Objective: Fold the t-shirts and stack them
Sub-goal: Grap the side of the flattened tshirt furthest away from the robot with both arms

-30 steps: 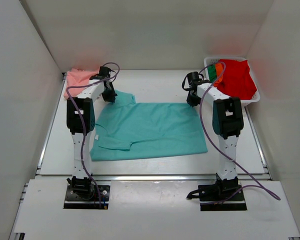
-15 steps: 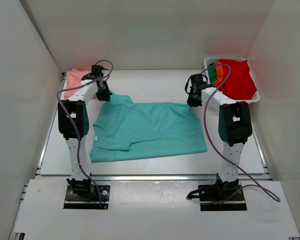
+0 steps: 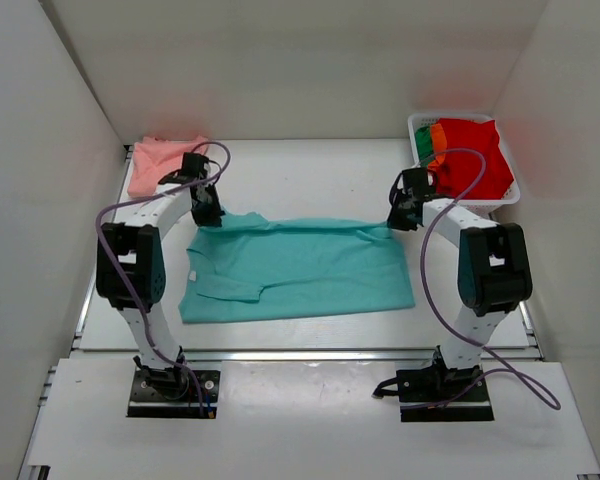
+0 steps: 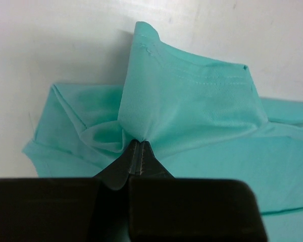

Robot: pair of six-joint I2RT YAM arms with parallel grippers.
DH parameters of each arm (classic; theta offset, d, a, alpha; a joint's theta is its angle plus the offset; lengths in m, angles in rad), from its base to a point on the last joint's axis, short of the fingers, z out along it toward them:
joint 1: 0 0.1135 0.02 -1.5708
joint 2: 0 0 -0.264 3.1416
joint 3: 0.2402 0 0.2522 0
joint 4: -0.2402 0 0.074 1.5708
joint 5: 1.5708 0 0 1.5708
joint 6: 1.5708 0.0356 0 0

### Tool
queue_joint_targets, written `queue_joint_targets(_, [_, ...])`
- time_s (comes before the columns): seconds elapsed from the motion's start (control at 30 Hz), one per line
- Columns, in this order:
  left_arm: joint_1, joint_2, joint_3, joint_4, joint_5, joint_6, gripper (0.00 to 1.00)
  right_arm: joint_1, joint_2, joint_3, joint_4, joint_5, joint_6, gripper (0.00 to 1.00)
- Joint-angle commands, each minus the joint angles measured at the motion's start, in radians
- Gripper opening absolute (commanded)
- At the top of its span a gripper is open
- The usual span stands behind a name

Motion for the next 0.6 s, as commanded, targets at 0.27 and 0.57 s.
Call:
queue_joint_targets(0.27, [0.010,-0.262,-0.219,0.049,-0.016,0.006,0.00,-0.011,-0.214,-0.218,0.153,-0.101,-0.026,0.00])
queue_joint_targets(0.57, [-0.002,-0.360,-0.340,0.038,-0.010,-0.008,0.00,-0.042,-0.351,-0.359,0.173,-0.117,-0.042,0.00])
